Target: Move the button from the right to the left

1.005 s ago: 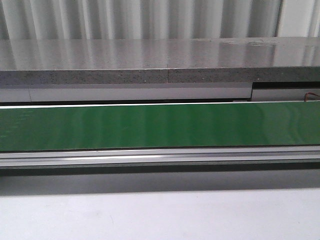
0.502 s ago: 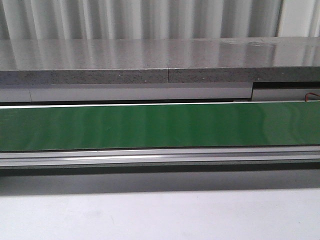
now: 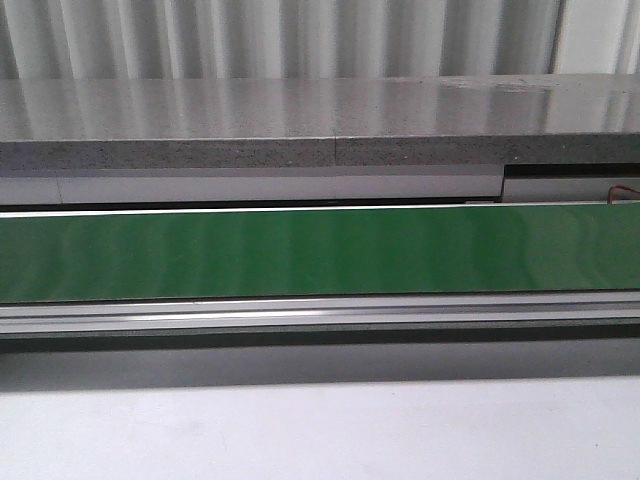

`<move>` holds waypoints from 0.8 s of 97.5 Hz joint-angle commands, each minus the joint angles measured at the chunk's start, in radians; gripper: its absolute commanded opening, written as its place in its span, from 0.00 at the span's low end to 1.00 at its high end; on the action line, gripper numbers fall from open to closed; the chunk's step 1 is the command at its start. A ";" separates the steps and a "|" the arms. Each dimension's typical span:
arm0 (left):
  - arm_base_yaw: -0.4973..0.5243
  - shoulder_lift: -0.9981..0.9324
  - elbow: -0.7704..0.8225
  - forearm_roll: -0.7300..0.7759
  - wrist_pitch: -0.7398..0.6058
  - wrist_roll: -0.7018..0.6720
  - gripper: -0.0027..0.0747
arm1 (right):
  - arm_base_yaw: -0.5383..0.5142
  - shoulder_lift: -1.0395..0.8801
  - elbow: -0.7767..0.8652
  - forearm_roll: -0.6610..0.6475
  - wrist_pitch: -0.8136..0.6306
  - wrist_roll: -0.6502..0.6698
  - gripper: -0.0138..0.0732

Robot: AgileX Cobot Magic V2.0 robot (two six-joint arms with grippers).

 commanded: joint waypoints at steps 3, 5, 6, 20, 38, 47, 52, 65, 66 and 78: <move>0.002 -0.034 0.025 -0.007 -0.078 -0.007 0.01 | 0.001 -0.018 0.002 -0.014 -0.111 0.000 0.08; 0.002 -0.034 0.025 -0.007 -0.078 -0.007 0.01 | -0.001 -0.018 0.008 -0.014 -0.117 0.001 0.08; 0.002 -0.034 0.025 -0.007 -0.078 -0.007 0.01 | -0.001 -0.018 0.009 -0.014 -0.122 0.002 0.08; 0.002 -0.034 0.025 -0.007 -0.078 -0.007 0.01 | -0.001 -0.018 0.040 -0.014 -0.174 0.003 0.08; 0.002 -0.034 0.025 -0.007 -0.078 -0.007 0.01 | -0.003 -0.018 0.040 -0.032 -0.185 0.006 0.08; 0.002 -0.034 0.025 -0.007 -0.078 -0.007 0.01 | -0.013 -0.018 0.040 -0.033 -0.184 0.006 0.08; 0.002 -0.034 0.025 -0.007 -0.078 -0.007 0.01 | -0.020 -0.018 0.040 -0.033 -0.184 0.006 0.08; 0.002 -0.034 0.025 -0.007 -0.078 -0.007 0.01 | -0.022 -0.018 0.040 -0.034 -0.185 0.006 0.08; 0.002 -0.034 0.025 -0.007 -0.078 -0.007 0.01 | -0.022 -0.018 0.040 -0.034 -0.185 0.006 0.08; 0.002 -0.034 0.025 -0.007 -0.078 -0.007 0.01 | -0.024 -0.018 0.040 -0.034 -0.187 0.006 0.08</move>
